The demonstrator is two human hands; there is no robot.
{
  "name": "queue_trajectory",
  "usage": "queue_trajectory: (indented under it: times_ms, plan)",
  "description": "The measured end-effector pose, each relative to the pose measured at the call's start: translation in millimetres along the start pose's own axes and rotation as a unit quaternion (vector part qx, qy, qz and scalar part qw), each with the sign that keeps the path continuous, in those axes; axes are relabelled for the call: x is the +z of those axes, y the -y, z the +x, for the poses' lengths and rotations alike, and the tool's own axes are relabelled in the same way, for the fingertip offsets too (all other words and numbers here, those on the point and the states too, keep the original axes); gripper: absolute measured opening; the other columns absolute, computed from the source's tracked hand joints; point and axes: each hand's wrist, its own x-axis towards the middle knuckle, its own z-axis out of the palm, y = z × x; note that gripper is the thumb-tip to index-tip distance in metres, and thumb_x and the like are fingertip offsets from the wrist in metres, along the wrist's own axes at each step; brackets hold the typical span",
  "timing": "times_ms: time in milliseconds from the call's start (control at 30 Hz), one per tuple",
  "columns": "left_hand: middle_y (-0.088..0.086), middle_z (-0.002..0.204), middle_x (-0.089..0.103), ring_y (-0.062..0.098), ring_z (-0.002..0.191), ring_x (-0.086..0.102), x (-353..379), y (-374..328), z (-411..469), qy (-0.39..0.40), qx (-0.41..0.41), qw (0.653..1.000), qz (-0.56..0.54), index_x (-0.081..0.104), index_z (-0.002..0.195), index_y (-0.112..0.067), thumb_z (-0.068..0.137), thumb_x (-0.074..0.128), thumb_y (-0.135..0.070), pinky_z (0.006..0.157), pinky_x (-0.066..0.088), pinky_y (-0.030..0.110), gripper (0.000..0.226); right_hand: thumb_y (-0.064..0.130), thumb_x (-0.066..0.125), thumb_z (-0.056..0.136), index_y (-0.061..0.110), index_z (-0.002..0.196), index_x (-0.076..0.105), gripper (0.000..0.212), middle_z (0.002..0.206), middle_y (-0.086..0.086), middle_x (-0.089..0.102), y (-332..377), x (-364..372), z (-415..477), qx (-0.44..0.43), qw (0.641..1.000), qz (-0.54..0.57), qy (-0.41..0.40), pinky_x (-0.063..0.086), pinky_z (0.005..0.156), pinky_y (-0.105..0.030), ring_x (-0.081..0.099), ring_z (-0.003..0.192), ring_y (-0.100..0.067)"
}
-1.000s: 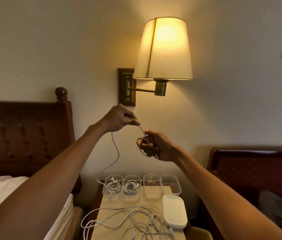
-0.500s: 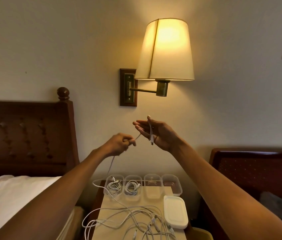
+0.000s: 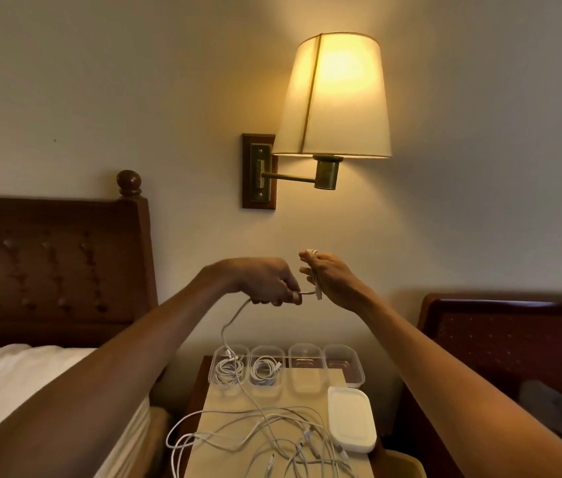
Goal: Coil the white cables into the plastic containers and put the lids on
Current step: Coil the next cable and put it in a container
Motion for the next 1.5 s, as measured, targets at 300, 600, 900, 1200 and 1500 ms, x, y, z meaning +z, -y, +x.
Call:
queue_trajectory:
  times_ms: [300,600,900,1200,1500]
  plan:
    - [0.000,0.090,0.072,0.016,0.078,0.060,-44,16,-10,-0.147,0.083,0.983,-0.073,0.077,0.099,-0.017,0.088,0.073,-0.025,0.062,0.046,0.025,0.014,0.047,0.020,0.104,-0.009,0.134,0.042,0.068,0.123,-0.026,0.063,-5,7,-16,0.073,0.980,0.001,0.187,0.054,0.065,-0.024,0.063,0.064,-0.015]
    - [-0.002,0.089,0.075,0.009,0.085,0.068,-36,50,5,-0.304,0.111,0.929,-0.181,0.078,0.094,-0.015,0.082,0.078,-0.022,0.068,0.049,0.021,0.014,0.046,0.018,0.105,-0.006,0.134,0.052,0.069,0.084,-0.010,0.067,15,11,-26,0.106,0.945,0.152,0.270,0.027,0.042,-0.016,0.026,0.041,-0.010]
    - [0.003,0.069,0.061,0.015,0.061,0.049,34,81,20,-0.212,0.066,0.916,-0.333,0.076,0.105,-0.017,0.097,0.061,-0.021,0.053,0.041,0.026,0.017,0.031,0.033,0.105,-0.006,0.139,0.042,0.051,0.120,-0.016,0.063,35,5,-24,0.030,0.937,0.286,0.197,0.053,0.062,-0.017,0.060,0.062,-0.007]
    - [0.010,0.089,0.068,0.022,0.086,0.067,40,44,15,0.022,0.049,0.948,-0.313,0.055,0.135,-0.023,0.104,0.046,-0.033,0.085,0.054,0.039,0.035,0.031,0.031,0.106,0.001,0.142,0.039,0.048,0.153,-0.013,0.037,45,1,6,-0.037,0.981,0.190,0.003,0.036,0.108,-0.044,0.032,0.142,-0.033]
    - [0.007,0.086,0.064,0.016,0.078,0.061,-22,19,-10,0.007,0.069,0.980,-0.185,0.065,0.121,-0.004,0.100,0.056,-0.018,0.077,0.056,0.030,0.027,0.040,0.033,0.104,-0.009,0.127,0.047,0.056,0.139,-0.029,0.044,31,-4,9,-0.027,0.998,-0.027,-0.045,0.045,0.097,-0.043,0.045,0.127,-0.043]
